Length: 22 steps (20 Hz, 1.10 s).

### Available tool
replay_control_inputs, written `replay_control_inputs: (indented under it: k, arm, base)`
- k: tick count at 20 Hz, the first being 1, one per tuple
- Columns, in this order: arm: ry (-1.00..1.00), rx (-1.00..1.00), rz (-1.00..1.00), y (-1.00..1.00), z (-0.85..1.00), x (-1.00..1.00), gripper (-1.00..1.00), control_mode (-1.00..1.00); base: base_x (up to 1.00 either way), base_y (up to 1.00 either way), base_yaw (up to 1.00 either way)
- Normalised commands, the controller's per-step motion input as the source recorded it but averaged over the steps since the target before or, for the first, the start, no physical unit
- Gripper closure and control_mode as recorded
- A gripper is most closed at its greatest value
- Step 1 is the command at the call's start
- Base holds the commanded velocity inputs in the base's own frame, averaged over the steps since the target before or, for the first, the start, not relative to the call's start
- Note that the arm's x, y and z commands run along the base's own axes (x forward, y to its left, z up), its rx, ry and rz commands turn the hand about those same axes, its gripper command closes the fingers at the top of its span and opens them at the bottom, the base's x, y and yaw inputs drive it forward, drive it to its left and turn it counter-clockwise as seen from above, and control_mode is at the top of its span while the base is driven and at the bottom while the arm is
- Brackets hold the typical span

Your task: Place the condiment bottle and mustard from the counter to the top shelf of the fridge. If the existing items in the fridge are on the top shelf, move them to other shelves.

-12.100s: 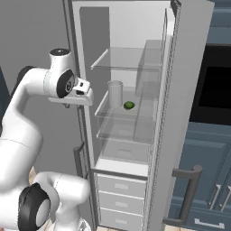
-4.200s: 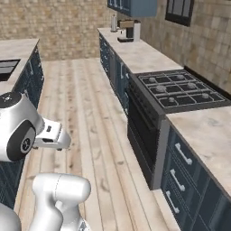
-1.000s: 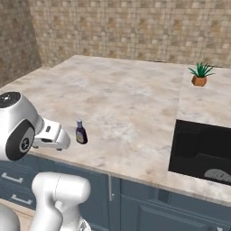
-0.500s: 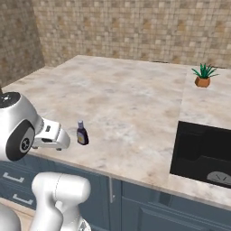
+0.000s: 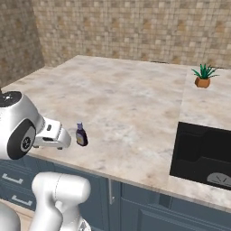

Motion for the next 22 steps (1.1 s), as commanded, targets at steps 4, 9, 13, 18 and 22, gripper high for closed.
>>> replay_control_inputs:
  k: [4,9,13,18,22]
  arm:
    - [0.0,0.0,0.0,-0.18,0.0,0.18,-1.0,-1.0]
    - [0.0,0.0,0.0,-0.28,0.0,0.24,-1.0,-1.0]
    - [0.0,0.04,0.01,-0.38,-0.02,0.37,-1.0,-1.0]
    - [0.0,0.05,0.0,-0.23,-0.03,0.68,-1.0,-1.0]
    - [0.0,0.05,0.04,-0.11,0.0,0.71,-1.0,-1.0]
  base:
    - [0.0,0.0,0.0]
    - [0.0,0.0,0.0]
    - [0.0,0.0,0.0]
    - [0.0,0.0,0.0]
    - [0.0,0.0,0.0]
